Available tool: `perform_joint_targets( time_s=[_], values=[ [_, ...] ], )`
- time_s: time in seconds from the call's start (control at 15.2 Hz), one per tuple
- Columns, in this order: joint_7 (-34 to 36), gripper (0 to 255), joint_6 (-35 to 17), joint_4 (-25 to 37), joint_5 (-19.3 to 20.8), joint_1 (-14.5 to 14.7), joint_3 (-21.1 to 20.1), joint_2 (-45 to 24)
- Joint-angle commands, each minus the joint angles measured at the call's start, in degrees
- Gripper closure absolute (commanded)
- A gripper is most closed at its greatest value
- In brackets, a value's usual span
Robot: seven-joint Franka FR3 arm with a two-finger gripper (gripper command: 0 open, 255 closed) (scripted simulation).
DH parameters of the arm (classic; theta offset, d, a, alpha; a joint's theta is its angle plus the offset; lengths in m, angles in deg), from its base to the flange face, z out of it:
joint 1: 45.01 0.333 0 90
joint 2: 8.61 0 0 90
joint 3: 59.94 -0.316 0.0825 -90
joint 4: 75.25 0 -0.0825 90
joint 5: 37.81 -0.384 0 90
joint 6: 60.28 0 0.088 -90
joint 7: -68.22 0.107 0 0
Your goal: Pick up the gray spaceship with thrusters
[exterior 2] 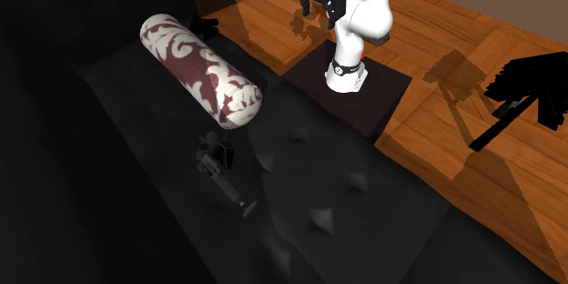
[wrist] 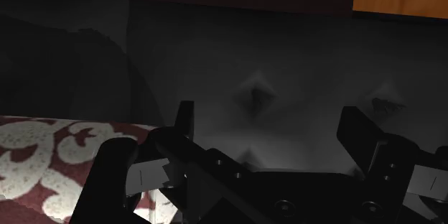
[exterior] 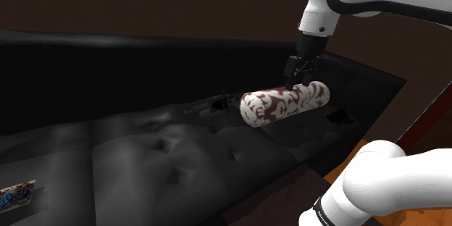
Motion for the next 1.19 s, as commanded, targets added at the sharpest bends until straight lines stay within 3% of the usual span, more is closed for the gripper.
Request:
perform_joint_targets(
  time_s=[0.0,0.53,1.12],
  values=[
    [0.0,0,0.0,0.0,0.0,0.0,0.0,0.0],
    [-2.89,0,-11.57,2.97,1.99,-0.8,2.08,-15.59],
    [-5.78,0,-20.65,12.2,2.99,-1.54,3.91,-35.01]
  ],
)
